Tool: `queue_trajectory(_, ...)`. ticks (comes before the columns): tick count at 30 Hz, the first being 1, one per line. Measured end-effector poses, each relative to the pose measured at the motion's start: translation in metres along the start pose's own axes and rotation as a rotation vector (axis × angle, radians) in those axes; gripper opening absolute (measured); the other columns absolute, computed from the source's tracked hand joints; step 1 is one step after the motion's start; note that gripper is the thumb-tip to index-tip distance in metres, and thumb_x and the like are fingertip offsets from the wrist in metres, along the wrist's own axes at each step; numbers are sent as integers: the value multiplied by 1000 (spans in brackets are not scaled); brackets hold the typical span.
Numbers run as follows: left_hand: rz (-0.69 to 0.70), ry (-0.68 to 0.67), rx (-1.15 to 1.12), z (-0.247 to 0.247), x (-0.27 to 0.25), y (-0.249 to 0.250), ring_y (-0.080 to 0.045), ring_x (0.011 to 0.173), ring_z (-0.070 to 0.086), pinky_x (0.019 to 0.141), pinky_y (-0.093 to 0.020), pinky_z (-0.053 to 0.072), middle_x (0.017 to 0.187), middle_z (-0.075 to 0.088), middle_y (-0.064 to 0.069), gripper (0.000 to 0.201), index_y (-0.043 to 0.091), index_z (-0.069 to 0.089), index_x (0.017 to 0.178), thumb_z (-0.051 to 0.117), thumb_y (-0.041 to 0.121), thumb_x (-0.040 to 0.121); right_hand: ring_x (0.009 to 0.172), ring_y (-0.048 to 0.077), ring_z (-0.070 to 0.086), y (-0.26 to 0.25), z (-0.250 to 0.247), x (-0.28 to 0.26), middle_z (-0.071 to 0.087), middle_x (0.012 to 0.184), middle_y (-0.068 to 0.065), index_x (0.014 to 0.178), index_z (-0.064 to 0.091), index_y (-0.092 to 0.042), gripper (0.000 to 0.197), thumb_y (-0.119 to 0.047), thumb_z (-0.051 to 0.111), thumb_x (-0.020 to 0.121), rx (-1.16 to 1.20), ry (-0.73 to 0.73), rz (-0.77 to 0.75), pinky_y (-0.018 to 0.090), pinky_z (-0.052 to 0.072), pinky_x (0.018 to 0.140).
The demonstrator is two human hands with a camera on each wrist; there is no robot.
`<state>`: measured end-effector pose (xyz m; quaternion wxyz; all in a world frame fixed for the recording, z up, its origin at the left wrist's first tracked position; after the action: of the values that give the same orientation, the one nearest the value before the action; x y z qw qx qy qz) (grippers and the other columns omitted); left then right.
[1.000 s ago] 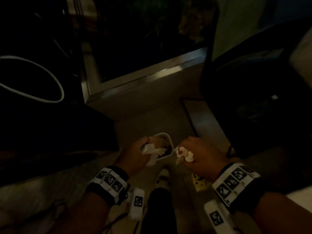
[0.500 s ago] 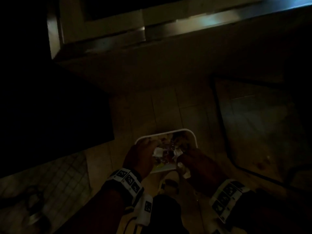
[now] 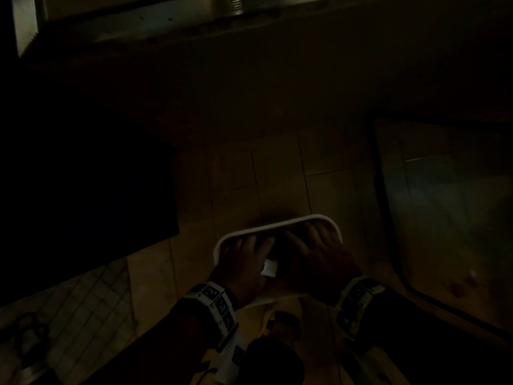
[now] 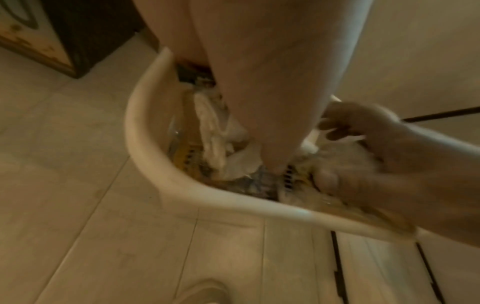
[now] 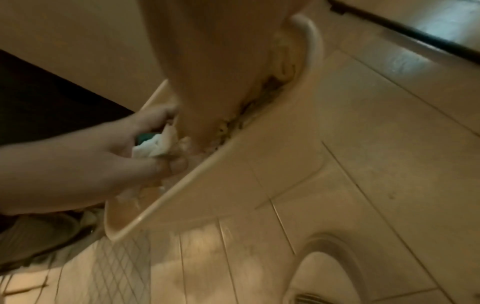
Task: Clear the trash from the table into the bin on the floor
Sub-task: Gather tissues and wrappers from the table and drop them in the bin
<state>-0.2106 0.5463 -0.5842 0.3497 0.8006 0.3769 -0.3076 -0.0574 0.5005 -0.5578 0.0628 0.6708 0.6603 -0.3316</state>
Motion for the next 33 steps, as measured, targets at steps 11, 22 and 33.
queue_trajectory(11,16,374,-72,-44,-74,12,-25,122,41,100,-42,43,136,43,-5,67,25,30,146,44,56,89,130,30,40,-4,-34,-55,42,143,8,133,50,-25,55,-40,60,81,80,-17,140,42,44,98)
queue_trajectory(22,13,-497,89,-152,-274,90,-23,128,44,89,-10,35,143,44,-6,34,9,49,135,39,17,103,101,12,59,-93,-234,-252,64,110,-3,108,64,-23,22,-36,56,91,659,-271,242,29,49,90)
queue_trajectory(33,273,-329,582,-197,-327,259,-16,108,60,96,-30,46,122,62,3,30,28,59,115,44,44,94,63,5,50,-67,-246,-625,55,71,-8,73,55,-27,24,-40,56,92,1020,152,731,23,42,65)
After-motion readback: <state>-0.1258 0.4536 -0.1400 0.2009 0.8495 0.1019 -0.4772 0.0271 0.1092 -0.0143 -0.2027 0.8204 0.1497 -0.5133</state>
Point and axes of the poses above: each hand's wrist, its own x-axis towards the middle knuckle, its own z-axis out of the palm, y = z × x, the point moved 5 cm from there along x, towards the middle knuckle
